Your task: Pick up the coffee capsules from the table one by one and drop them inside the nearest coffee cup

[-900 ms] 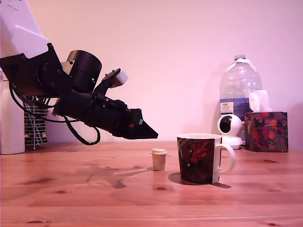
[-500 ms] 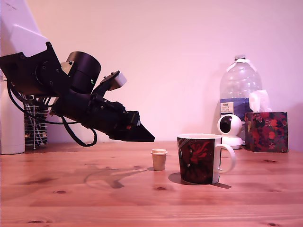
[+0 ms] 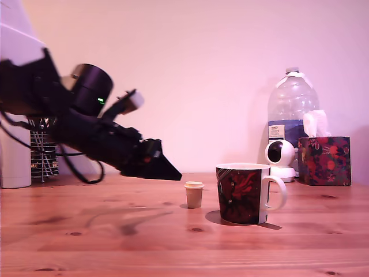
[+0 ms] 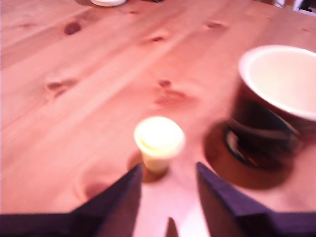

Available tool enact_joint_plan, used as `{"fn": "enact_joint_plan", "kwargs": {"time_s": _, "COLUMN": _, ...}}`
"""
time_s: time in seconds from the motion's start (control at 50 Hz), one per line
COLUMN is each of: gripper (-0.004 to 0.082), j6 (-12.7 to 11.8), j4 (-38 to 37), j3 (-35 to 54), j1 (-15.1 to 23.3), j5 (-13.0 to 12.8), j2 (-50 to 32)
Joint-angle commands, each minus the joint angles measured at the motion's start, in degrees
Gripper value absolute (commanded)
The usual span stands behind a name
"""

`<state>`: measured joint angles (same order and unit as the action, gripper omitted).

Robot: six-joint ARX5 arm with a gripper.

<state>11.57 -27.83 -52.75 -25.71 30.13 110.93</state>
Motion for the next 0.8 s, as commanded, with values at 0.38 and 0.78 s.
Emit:
{"fn": "enact_joint_plan", "kwargs": {"time_s": 0.38, "gripper": 0.0501, "j6": 3.5, "j4": -4.4, "j3": 4.3, "j1": 0.2, "j5": 0.3, "j2": -1.9}}
{"fn": "enact_joint_plan", "kwargs": {"time_s": 0.78, "gripper": 0.05, "j6": 3.5, "j4": -7.4, "j3": 4.3, "j1": 0.2, "j5": 0.3, "j2": 1.6}}
